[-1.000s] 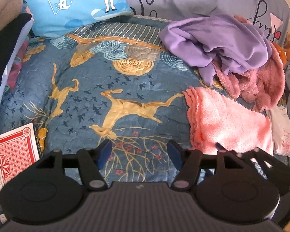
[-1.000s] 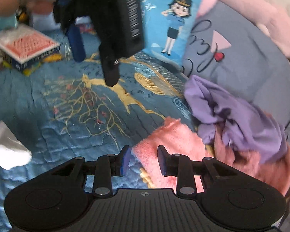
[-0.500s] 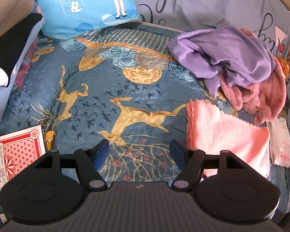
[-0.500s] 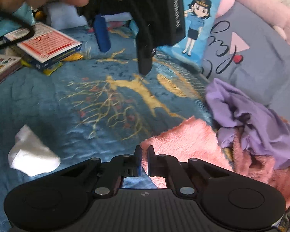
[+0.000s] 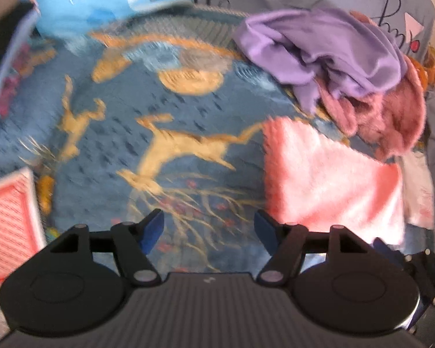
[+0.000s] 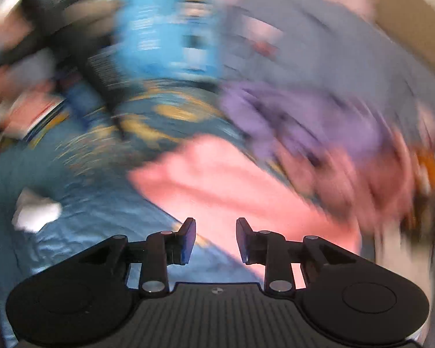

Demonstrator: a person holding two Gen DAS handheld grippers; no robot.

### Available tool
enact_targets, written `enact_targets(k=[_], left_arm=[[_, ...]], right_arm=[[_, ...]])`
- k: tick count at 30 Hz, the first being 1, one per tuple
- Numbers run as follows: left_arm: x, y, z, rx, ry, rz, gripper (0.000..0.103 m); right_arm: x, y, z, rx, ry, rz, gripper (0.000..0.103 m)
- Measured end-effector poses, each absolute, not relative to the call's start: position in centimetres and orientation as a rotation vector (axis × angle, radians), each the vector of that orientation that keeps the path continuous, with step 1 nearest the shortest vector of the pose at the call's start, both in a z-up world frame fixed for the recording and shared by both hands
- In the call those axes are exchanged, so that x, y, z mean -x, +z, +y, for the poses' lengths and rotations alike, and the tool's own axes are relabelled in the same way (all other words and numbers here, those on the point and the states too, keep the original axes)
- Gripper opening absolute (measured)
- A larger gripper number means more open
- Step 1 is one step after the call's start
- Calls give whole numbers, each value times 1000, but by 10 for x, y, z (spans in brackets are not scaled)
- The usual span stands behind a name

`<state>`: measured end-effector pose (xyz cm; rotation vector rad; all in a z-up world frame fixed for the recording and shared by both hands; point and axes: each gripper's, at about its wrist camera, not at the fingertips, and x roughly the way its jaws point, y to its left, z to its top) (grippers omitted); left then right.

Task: Fold towel

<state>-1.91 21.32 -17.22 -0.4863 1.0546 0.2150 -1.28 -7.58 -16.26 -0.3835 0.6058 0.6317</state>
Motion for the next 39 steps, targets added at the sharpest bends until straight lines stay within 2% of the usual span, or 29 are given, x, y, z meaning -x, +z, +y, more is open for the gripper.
enact_targets(k=[1, 3, 6, 17, 19, 27, 30, 32, 37, 39], left_arm=[[18, -176, 212, 520, 194, 1066, 79], [16, -186, 208, 613, 150, 1086, 82], [11, -199, 195, 670, 115, 1116, 82], [14, -211, 192, 763, 184, 1141, 82], [11, -215, 196, 816, 168, 1131, 82], [1, -229, 210, 1013, 99, 1085, 82], [-4, -232, 208, 1051, 60, 1072, 74], [-11, -234, 205, 1060, 29, 1069, 65], [-32, -239, 186, 1003, 7, 1099, 33], [-35, -240, 182, 1008, 8, 1096, 33]], right_arm=[[5, -161, -95, 286, 601, 651, 32], [-8, -166, -133, 65, 543, 729, 32], [-18, -177, -173, -185, 447, 790, 35], [-22, -216, -232, -806, 275, 867, 47], [-22, -219, -237, -858, 256, 865, 50], [-24, -225, -238, -899, 238, 860, 51], [-23, -228, -241, -924, 210, 854, 51], [-23, -229, -244, -944, 182, 847, 50], [-26, -237, -253, -1058, 129, 835, 50], [-30, -239, -253, -1096, 121, 831, 51]])
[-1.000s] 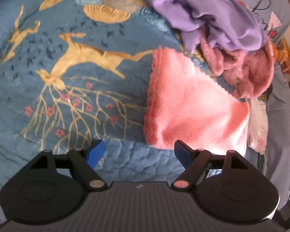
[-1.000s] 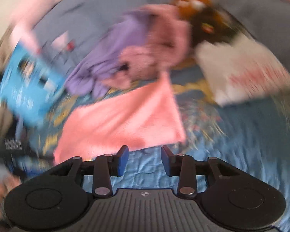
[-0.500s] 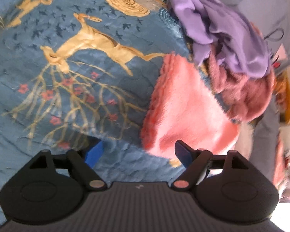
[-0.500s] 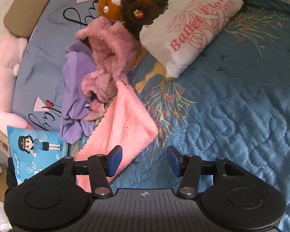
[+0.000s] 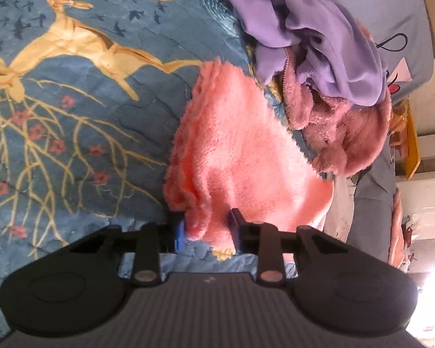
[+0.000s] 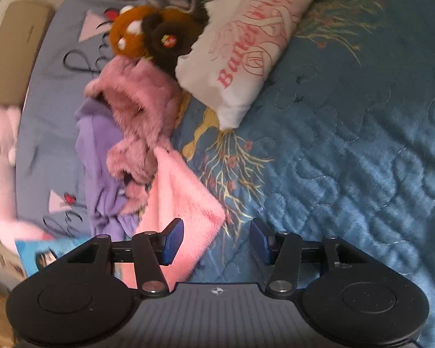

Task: Fold towel

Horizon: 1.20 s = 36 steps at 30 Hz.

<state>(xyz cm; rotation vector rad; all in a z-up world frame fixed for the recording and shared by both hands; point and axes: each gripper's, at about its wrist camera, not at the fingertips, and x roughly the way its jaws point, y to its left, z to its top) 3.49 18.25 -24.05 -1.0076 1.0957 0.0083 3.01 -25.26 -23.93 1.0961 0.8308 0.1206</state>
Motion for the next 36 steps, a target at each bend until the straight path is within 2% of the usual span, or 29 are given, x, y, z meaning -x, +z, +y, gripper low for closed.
enact_targets(k=[4, 6, 7, 10, 19, 27, 33, 36], left_arm=[[-35, -242, 185, 1033, 15, 1078, 27], [-35, -244, 186, 1046, 19, 1076, 22], [-35, -244, 187, 1052, 22, 1076, 20], [-32, -242, 189, 1055, 34, 1065, 15], [0, -205, 180, 926, 104, 1040, 9], [51, -195, 147, 904, 49, 1083, 9], [71, -173, 150, 791, 167, 990, 9], [73, -167, 153, 785, 153, 960, 10]], right_arm=[[-41, -243, -245, -1126, 103, 828, 48], [-47, -245, -241, -1140, 94, 827, 27], [-50, -245, -239, -1147, 89, 826, 7], [-54, -244, -234, -1152, 84, 820, 6], [-13, -188, -252, -940, 170, 771, 6], [31, -229, -294, -982, 25, 936, 6], [34, -230, -289, -962, -3, 936, 6], [33, -222, -290, -920, -10, 918, 11]])
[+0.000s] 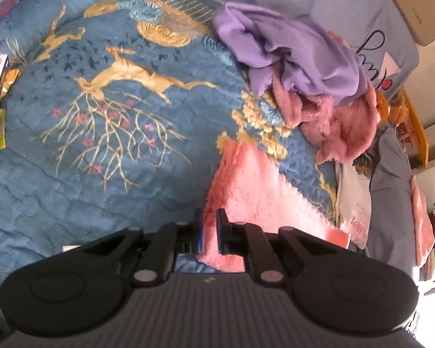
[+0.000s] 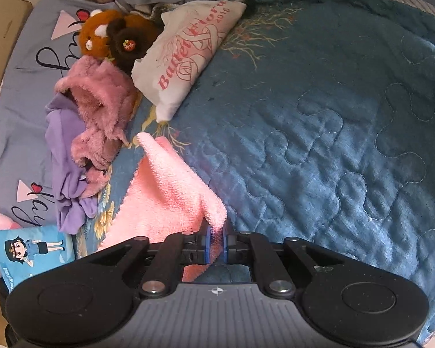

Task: Fold towel

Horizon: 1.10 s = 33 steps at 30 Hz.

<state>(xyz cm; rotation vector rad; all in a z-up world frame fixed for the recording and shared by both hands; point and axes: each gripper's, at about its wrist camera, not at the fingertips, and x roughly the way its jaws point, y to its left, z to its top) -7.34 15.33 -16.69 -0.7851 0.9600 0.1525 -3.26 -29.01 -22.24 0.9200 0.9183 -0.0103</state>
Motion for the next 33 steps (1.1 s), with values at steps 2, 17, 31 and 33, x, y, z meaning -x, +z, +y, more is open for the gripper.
enact_targets(k=[2, 17, 31, 33], left_arm=[[73, -164, 151, 774, 112, 951, 10], [36, -173, 86, 465, 3, 1019, 30], [18, -195, 87, 436, 43, 1113, 34], [17, -198, 89, 445, 49, 1125, 34]], right_arm=[[32, -217, -291, -892, -15, 907, 18], [-36, -164, -243, -403, 183, 791, 28], [-91, -179, -224, -228, 189, 860, 2], [-89, -176, -224, -249, 205, 848, 3]])
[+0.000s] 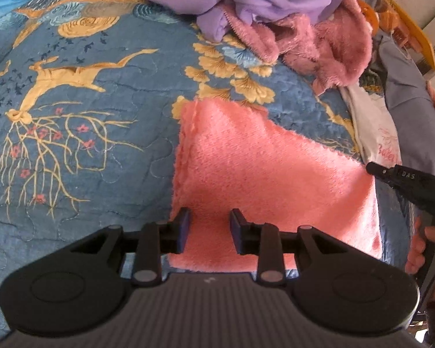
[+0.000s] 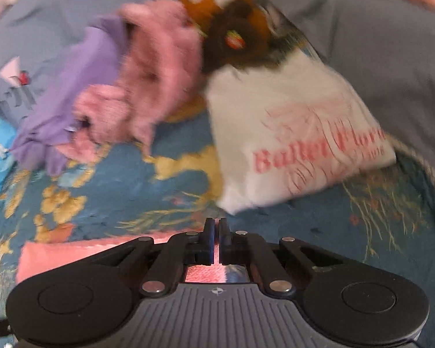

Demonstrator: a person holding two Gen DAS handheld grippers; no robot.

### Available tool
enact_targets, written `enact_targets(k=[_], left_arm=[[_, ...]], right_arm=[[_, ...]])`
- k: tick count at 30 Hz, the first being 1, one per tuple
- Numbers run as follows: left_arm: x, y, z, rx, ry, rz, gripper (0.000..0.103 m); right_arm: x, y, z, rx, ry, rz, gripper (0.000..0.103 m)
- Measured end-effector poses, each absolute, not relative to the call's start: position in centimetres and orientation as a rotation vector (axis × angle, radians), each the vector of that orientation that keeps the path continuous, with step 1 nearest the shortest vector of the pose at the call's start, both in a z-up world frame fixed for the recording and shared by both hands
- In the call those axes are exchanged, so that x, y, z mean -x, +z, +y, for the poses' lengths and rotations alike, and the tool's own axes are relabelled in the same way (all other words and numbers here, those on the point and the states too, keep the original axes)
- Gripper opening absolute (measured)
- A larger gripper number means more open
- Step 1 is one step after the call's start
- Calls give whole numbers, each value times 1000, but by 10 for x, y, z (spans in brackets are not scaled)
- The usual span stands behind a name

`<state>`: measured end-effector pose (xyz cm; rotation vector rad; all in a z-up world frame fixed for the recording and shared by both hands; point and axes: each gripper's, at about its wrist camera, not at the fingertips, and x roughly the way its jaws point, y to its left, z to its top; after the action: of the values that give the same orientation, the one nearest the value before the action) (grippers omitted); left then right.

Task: Fold towel

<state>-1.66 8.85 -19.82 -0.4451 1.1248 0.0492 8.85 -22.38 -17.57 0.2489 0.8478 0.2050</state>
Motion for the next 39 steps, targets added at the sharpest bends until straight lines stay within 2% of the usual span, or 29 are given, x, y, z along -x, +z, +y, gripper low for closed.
enact_targets(k=[1, 5, 7, 10, 22, 30, 33, 35, 39], left_arm=[[16, -200, 90, 457, 54, 1129, 34], [17, -201, 95, 475, 76, 1133, 34], [16, -200, 94, 462, 91, 1134, 47], [17, -200, 94, 464, 93, 1134, 48], [18, -200, 95, 465, 98, 1134, 48], [16, -199, 94, 464, 95, 1135, 48], [16, -199, 94, 458, 93, 1135, 48], [16, -199, 93, 458, 94, 1135, 48], [15, -200, 94, 464, 97, 1136, 48]], right_arm=[[-87, -174, -224, -259, 213, 842, 3], [-83, -168, -224, -300, 244, 817, 16], [-81, -165, -224, -321, 259, 805, 23], [-77, -161, -218, -319, 298, 791, 23], [-69, -177, -114, 232, 553, 761, 23], [-78, -186, -101, 378, 667, 759, 26], [-82, -188, -98, 421, 697, 769, 23], [-83, -187, -97, 428, 720, 784, 4], [-78, -180, -96, 458, 724, 738, 2]])
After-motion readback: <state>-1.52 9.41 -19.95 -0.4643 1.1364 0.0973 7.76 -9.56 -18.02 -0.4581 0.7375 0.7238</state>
